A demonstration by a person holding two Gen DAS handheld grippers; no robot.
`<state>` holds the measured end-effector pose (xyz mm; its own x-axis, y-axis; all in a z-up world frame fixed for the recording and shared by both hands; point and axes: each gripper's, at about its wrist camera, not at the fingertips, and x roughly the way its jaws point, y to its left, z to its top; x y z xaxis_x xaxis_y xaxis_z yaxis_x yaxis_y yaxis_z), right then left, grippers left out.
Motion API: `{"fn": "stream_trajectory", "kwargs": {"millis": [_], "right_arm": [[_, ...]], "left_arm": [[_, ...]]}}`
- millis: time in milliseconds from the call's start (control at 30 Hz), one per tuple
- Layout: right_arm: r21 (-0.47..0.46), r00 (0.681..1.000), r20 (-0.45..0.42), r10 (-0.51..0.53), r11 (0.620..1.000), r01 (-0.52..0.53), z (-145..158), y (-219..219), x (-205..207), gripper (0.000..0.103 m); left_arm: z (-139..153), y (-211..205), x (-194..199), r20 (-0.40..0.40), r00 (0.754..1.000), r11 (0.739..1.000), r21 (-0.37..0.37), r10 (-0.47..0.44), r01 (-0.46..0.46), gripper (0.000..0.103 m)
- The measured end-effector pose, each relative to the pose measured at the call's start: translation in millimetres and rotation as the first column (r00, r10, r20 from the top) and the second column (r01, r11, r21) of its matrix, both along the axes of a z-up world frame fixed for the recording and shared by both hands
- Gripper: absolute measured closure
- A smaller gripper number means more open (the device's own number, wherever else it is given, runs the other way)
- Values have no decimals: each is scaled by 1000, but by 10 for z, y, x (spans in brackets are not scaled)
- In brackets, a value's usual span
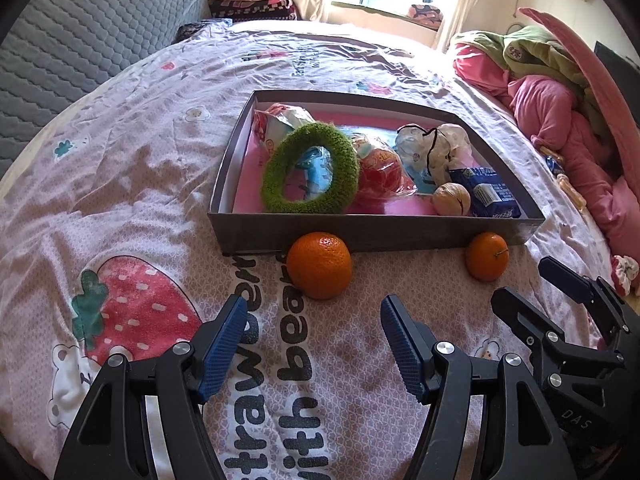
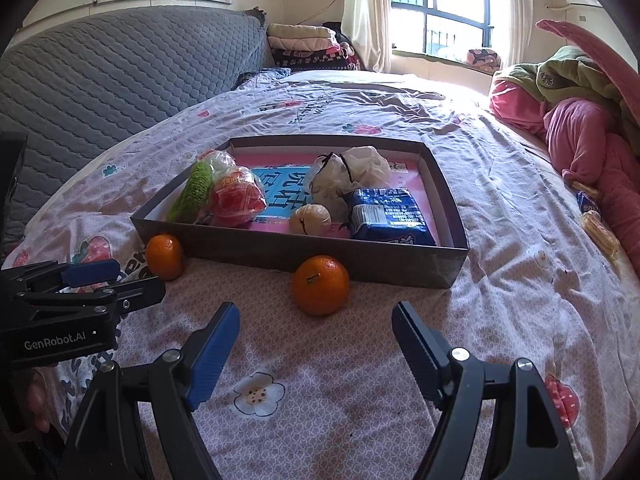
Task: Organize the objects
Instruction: 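Grasp one orange with the left gripper while the right grasps the other orange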
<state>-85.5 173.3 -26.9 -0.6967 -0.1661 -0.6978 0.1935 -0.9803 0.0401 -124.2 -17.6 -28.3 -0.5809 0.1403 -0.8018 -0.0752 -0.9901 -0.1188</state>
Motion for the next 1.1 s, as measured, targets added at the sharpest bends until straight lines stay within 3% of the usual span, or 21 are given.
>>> {"fn": "stream_trajectory", "kwargs": {"millis": [1100], "right_arm": [[38,1000,21,-16,999,16,-113,-43,-279,25]], "left_arm": [[-165,4,-335,9,1000,1000,30,3,-3,32]]}}
